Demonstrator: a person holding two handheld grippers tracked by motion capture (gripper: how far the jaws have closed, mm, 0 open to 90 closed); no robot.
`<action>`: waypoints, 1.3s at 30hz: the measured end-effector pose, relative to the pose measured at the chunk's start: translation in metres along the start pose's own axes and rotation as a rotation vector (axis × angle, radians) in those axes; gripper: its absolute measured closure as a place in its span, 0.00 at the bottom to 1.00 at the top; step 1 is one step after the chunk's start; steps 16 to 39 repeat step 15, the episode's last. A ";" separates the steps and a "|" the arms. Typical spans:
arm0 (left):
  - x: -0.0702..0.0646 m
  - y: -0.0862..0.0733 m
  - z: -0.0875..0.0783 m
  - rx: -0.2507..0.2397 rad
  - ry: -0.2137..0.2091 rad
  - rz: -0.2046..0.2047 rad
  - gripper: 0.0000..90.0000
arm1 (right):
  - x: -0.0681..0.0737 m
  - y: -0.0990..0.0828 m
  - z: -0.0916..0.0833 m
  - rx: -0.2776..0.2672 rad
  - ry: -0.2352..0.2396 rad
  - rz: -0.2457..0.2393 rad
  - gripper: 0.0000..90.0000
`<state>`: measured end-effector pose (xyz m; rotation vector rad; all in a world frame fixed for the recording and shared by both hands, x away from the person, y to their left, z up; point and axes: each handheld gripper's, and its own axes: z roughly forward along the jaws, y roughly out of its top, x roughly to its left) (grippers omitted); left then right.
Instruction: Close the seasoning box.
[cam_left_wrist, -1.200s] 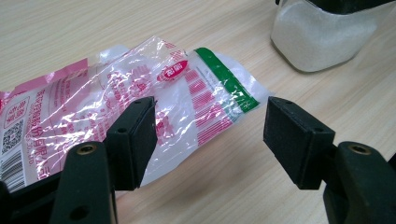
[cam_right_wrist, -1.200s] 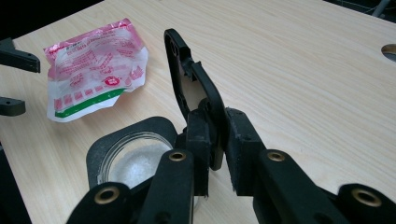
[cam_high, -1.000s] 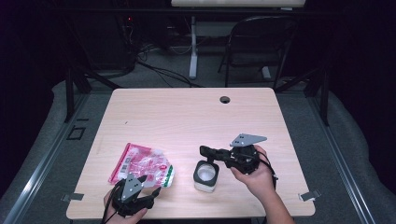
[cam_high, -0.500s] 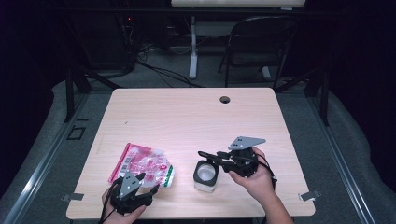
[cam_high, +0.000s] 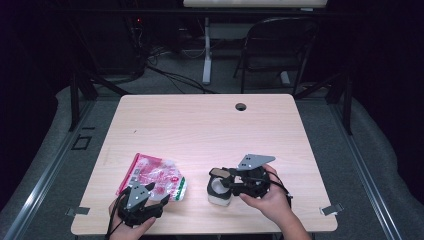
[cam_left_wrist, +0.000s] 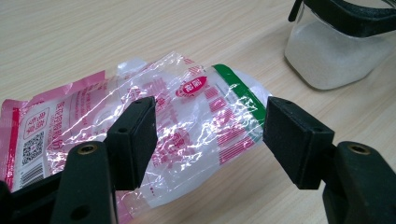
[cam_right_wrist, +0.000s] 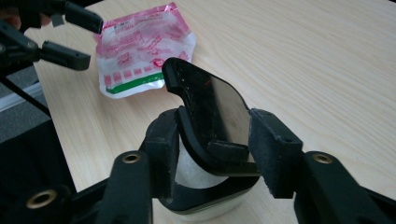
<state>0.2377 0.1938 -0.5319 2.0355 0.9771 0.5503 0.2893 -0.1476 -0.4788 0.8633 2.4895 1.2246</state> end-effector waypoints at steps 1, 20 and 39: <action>0.001 0.000 0.000 0.000 0.002 0.000 0.39 | 0.001 0.000 0.001 0.003 0.000 -0.007 0.56; 0.007 0.001 0.004 -0.004 0.007 -0.019 0.39 | 0.012 -0.002 0.002 0.032 0.062 -0.028 0.48; 0.007 0.001 0.004 -0.004 0.007 -0.019 0.39 | 0.012 -0.002 0.002 0.032 0.062 -0.028 0.48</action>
